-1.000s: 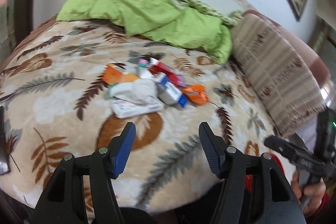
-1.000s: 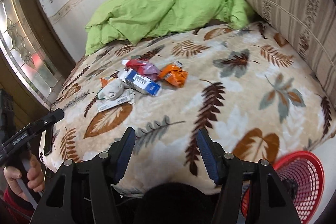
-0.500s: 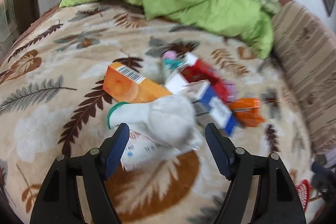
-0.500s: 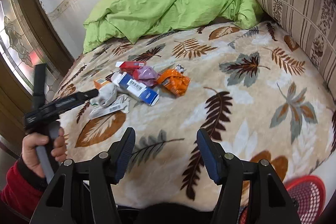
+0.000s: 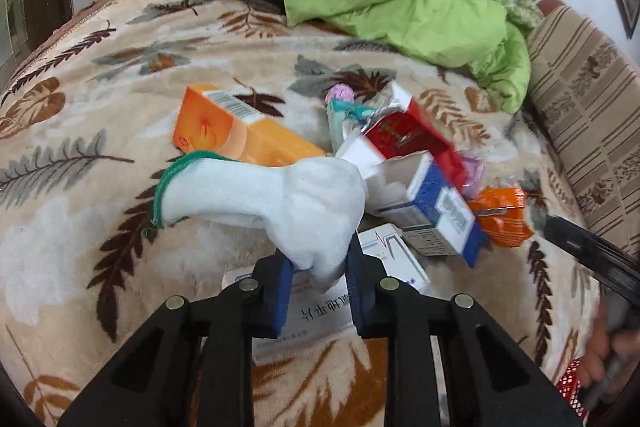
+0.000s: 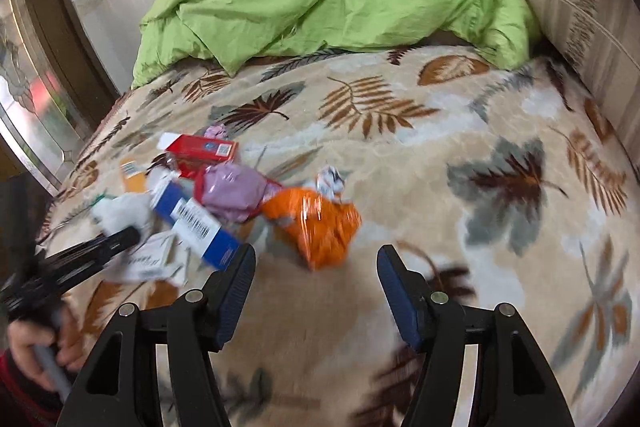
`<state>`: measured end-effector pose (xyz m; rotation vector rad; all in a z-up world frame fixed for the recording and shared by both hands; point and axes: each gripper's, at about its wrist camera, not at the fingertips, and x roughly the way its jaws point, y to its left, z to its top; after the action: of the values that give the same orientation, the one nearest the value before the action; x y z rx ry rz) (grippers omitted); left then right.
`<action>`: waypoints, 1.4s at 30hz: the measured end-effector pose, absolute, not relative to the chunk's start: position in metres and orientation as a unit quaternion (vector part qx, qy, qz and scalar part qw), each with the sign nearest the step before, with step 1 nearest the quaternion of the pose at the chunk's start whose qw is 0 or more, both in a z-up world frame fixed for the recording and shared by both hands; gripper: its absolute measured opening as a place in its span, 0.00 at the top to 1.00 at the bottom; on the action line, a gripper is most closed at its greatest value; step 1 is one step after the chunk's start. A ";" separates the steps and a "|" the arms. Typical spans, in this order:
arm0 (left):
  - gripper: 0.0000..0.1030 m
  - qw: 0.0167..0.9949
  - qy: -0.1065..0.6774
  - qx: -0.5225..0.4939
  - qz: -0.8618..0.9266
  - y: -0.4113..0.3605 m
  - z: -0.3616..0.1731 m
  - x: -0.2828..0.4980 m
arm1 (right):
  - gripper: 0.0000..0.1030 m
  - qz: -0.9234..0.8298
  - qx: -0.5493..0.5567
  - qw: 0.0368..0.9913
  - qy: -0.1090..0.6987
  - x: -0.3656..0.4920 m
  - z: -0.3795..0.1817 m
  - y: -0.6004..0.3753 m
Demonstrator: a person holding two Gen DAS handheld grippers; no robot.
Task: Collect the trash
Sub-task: 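Grasp the white sock with the left gripper while the right grasps the orange chip bag, then hold the sock and chip bag lifted above the bed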
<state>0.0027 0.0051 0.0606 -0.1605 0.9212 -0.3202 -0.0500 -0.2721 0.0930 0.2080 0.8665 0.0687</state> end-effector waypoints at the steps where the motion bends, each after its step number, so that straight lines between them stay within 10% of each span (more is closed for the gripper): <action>1: 0.78 0.882 0.437 -0.078 -0.157 0.007 0.064 0.000 | 0.35 0.036 0.100 0.901 0.422 -0.042 0.088 -0.272; 7: 0.78 0.889 0.411 -0.075 -0.188 0.009 0.086 -0.025 | 0.35 0.028 0.096 0.892 0.440 -0.009 0.061 -0.269; 10: 0.78 0.893 0.400 -0.067 -0.196 0.010 0.093 -0.040 | 0.58 0.035 0.116 0.887 0.445 -0.009 0.055 -0.268; 42: 0.78 0.925 0.332 -0.005 -0.183 -0.009 0.130 -0.180 | 0.59 0.043 0.106 0.934 0.339 -0.214 0.136 -0.190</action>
<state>-0.1803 -0.0094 0.1300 -0.0109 0.6809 -0.3751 -0.2143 -0.1900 0.1360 0.2161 0.6944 0.0871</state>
